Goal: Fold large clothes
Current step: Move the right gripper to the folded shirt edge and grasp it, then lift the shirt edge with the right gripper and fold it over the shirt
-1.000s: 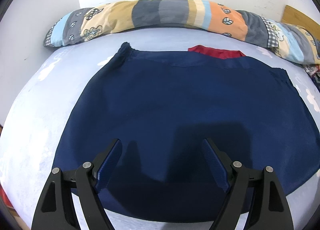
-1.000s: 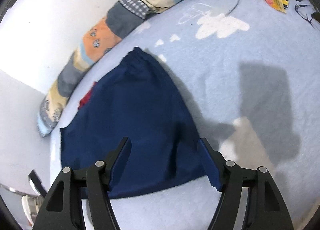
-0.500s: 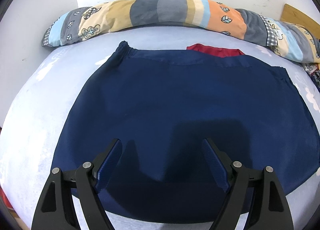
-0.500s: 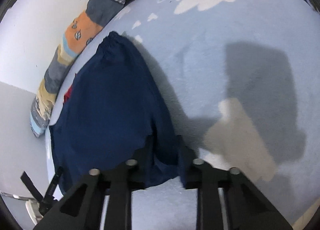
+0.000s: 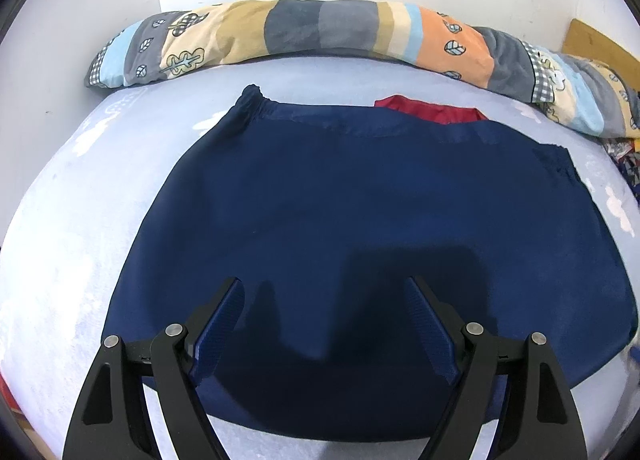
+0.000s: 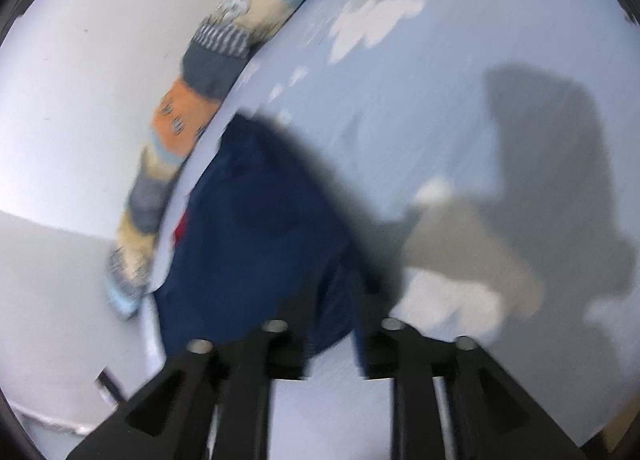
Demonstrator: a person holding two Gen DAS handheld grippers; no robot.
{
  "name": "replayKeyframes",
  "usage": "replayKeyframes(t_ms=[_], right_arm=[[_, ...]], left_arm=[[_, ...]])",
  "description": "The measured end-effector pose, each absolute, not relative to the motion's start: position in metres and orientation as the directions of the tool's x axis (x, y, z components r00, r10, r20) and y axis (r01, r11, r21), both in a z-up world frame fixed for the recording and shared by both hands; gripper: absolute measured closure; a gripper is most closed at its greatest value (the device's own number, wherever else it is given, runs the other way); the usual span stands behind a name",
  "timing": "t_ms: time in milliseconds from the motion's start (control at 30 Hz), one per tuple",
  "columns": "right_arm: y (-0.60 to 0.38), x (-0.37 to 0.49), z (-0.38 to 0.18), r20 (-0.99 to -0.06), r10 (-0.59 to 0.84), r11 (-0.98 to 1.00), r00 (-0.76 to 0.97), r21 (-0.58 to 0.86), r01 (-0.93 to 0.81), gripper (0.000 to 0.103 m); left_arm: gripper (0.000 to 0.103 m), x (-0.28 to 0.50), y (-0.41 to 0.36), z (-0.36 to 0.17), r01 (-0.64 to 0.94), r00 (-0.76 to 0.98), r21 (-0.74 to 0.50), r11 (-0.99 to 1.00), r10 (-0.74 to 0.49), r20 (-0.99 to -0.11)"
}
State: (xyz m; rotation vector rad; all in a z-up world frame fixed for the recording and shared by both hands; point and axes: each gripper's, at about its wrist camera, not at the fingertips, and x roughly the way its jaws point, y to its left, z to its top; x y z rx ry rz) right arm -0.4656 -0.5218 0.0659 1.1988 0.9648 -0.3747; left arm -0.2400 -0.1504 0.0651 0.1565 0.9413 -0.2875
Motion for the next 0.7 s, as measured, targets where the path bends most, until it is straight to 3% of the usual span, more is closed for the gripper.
replayKeyframes(t_ms=[33,133,400,600,700], right_arm=[[-0.515,-0.466,0.063,-0.774,0.254,0.347,0.580,0.633,0.692,0.048],[-0.493,-0.471,0.054,-0.733,0.298,0.297,0.611,0.680,0.670,0.042],[-0.472,-0.453,0.025,-0.734,0.278,0.268,0.620,0.679,0.683,0.042],[-0.494,-0.421,0.009,-0.660,0.181,0.192,0.729,0.751,0.632,0.042],[-0.502,-0.398,0.002,-0.635,0.208,0.230,0.744,0.771,0.594,0.042]], left_arm=[[0.021,-0.241,-0.149,0.066,0.309,0.555,0.001,0.951,-0.179,-0.812],[0.021,-0.242,-0.146,0.070,0.309,0.559,-0.003,0.951,-0.184,-0.808],[0.021,-0.239,-0.143,0.071,0.313,0.549,-0.020,0.950,-0.198,-0.812],[0.021,-0.235,-0.145,0.068,0.313,0.529,-0.035,0.949,-0.204,-0.824],[0.021,-0.234,-0.148,0.068,0.331,0.519,-0.041,0.943,-0.218,-0.827]])
